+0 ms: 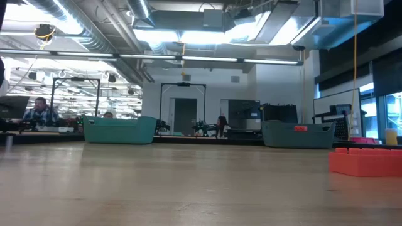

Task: Sort & place blocks by color
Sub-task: Put the blue game piece into the green bin

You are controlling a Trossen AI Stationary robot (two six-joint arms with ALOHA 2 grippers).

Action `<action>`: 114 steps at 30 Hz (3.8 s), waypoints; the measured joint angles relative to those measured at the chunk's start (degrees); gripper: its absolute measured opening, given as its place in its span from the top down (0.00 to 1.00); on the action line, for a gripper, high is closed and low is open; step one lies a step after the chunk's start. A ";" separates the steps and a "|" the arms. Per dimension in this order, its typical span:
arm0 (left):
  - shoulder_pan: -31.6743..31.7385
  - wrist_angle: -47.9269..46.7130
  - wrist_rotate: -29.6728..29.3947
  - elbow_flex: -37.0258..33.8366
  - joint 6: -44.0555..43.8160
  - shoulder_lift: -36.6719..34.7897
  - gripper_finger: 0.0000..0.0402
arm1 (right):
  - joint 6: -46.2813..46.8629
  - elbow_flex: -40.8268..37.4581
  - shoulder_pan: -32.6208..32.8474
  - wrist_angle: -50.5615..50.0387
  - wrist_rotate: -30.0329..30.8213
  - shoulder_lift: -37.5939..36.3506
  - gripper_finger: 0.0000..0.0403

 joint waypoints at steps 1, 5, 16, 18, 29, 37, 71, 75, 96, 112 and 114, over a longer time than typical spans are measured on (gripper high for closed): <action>-0.04 0.71 -0.98 0.20 2.46 0.48 0.66 | 0.00 0.00 0.00 0.00 0.00 0.00 0.65; -1.28 1.42 -10.48 -0.02 11.70 1.61 0.66 | 0.05 -0.11 0.00 -0.27 -0.04 0.00 0.65; -1.53 3.84 -13.92 0.05 18.36 2.15 0.66 | 1.20 -0.09 -0.44 -0.52 -0.57 0.15 0.65; -1.49 4.68 -13.84 0.05 18.88 2.15 0.66 | 1.11 -0.02 -0.58 -0.48 -0.50 0.38 0.65; -2.09 3.17 -13.21 0.01 20.79 2.18 0.66 | 0.98 0.00 -1.27 -0.61 -2.18 1.14 0.65; -2.10 3.21 -12.73 0.01 20.81 2.18 0.66 | 0.88 0.00 -1.29 -0.55 -2.14 1.20 0.65; -0.09 5.37 -13.67 0.23 20.48 7.24 0.66 | 0.64 -0.11 -1.38 -1.92 -2.40 1.31 0.65; -0.96 5.16 -16.14 0.13 20.54 7.80 0.72 | 0.26 -0.22 -1.34 -2.78 -2.66 1.37 0.65; -1.49 5.92 -19.20 -0.16 17.21 8.80 0.79 | 1.53 0.24 -1.84 -1.88 -3.45 1.11 0.35; -1.06 -9.16 -29.90 -0.08 0.54 7.74 0.79 | 1.38 0.11 -1.90 -9.24 -3.08 1.18 0.33; -0.34 -11.02 -30.99 0.03 -3.04 7.04 0.79 | 1.42 0.11 -1.90 -11.17 -3.08 1.18 0.33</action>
